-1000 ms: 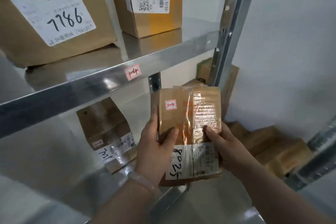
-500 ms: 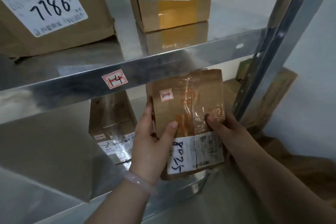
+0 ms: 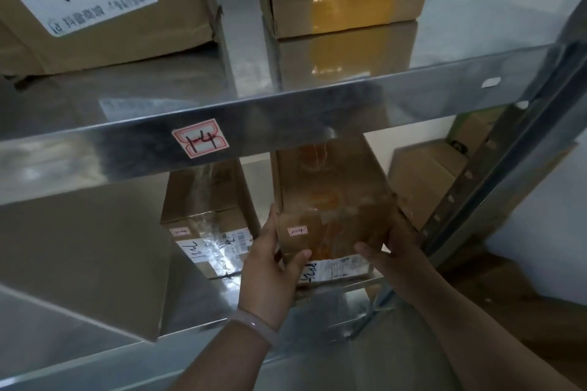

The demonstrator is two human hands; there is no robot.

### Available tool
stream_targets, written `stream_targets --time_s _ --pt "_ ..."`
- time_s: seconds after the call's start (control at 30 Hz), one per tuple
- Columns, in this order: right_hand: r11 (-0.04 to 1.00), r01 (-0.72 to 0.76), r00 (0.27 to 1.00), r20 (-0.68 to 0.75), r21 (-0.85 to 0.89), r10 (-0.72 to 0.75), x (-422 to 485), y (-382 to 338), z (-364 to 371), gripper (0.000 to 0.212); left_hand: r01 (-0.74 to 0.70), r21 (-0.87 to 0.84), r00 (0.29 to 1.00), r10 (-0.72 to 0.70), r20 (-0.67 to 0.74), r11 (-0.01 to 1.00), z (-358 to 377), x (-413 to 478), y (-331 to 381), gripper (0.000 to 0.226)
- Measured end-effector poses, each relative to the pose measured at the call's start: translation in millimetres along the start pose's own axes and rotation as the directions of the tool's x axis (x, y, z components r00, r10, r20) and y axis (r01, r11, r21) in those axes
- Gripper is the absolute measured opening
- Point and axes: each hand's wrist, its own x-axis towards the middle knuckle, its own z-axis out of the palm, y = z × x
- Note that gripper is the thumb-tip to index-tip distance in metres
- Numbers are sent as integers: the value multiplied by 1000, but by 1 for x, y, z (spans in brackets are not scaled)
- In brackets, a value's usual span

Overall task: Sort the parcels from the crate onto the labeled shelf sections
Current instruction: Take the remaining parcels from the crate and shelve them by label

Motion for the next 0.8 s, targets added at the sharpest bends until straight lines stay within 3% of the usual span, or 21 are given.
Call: stream_targets --time_s 0.1,0.37,0.63,0.8 --pt "998 4 999 -38 -58 -6 3 11 6 52 16 43 999 -15 -32 999 3 1 -10 62" --pt "995 75 996 -48 -66 -78 38 15 12 66 56 87 996 -50 -76 995 9 24 -4 66" --pt "983 131 991 13 -128 -131 62 14 7 47 95 53 988 -88 -127 994 16 42 -2 64" --pt "990 92 995 -36 -105 -96 62 12 12 39 103 28 988 -99 -116 994 18 43 1 69"
